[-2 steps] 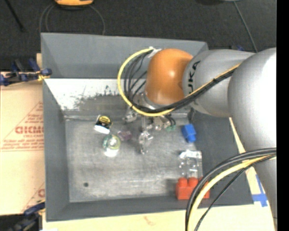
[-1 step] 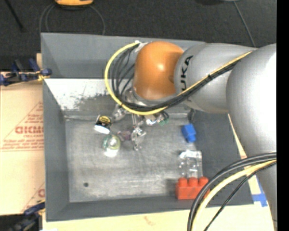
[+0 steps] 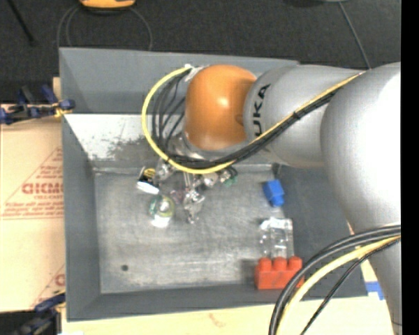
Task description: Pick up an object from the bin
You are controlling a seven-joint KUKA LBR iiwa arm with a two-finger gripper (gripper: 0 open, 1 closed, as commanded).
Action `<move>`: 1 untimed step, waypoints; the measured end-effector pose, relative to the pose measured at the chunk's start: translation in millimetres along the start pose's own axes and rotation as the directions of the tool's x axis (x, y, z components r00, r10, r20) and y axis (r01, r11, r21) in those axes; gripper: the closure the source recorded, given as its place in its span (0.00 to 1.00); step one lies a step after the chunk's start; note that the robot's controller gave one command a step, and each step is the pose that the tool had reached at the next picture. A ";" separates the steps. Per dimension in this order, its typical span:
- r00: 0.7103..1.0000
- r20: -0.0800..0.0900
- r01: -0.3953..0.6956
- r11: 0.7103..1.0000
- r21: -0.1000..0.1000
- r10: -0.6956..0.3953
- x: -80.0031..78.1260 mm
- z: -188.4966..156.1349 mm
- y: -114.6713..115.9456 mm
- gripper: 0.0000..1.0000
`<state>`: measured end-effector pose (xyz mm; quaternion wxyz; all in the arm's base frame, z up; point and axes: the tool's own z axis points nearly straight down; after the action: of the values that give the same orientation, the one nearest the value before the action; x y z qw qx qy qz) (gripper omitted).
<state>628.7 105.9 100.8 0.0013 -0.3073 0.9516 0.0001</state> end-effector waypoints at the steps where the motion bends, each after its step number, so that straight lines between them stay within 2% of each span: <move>1: 1.000 0.015 0.027 1.000 0.005 -0.027 1.3 22.9 -8.0 0.00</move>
Offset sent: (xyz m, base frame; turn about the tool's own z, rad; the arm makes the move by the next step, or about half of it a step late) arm -0.0022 -0.0087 -0.0308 -0.0306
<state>632.4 98.8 77.9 0.0090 -0.3202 0.9473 0.0002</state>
